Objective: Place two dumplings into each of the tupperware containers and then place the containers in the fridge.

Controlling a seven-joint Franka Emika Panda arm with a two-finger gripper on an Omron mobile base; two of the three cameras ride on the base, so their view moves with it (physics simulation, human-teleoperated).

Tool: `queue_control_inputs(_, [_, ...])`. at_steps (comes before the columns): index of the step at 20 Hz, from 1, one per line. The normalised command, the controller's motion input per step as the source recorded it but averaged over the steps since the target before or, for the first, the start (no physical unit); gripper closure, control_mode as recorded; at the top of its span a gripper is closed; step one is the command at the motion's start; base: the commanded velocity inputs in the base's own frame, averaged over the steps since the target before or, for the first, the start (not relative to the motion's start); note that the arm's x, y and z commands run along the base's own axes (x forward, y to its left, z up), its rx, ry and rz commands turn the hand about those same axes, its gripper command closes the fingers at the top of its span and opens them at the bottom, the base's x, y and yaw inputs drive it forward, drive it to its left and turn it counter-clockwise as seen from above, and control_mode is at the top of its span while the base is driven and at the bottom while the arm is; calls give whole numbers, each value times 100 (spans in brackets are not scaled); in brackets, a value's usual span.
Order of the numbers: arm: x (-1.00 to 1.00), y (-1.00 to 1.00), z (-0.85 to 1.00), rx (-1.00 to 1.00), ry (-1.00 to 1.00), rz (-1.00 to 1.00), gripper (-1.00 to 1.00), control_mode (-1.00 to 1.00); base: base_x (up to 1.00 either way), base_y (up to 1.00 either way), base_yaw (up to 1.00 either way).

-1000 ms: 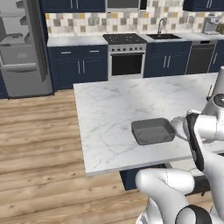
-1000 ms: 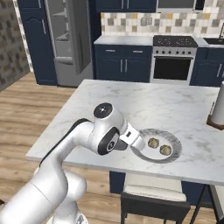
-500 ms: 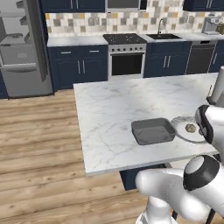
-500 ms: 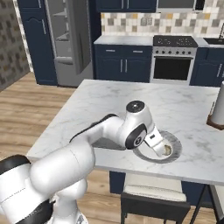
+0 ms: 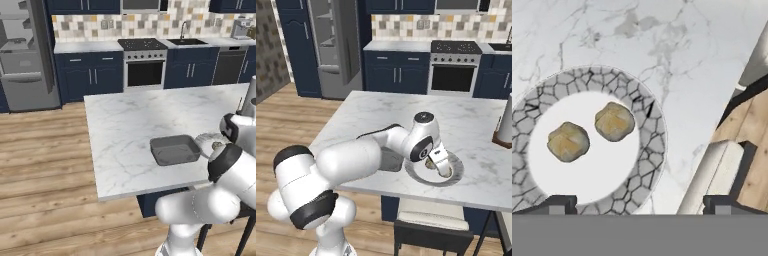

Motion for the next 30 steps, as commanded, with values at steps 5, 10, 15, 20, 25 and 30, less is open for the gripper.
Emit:
queue_control_inputs(5, [15,-38,-26,1,8,-30,-100,-100,0,0,0])
queue_control_inputs(10, [5,-23,-29,14,1,-21,-100,-100,0,0,0])
queue_control_inputs(15, [27,-6,-19,24,-3,-1,-100,-100,0,0,0])
queue_control_inputs(20, [47,-1,-11,10,-4,0,-100,-100,0,0,0])
queue_control_inputs(25, [41,-15,-18,0,1,-7,-100,-100,0,0,0])
queue_control_inputs(30, [7,-11,-29,0,1,-13,-100,-100,0,0,0])
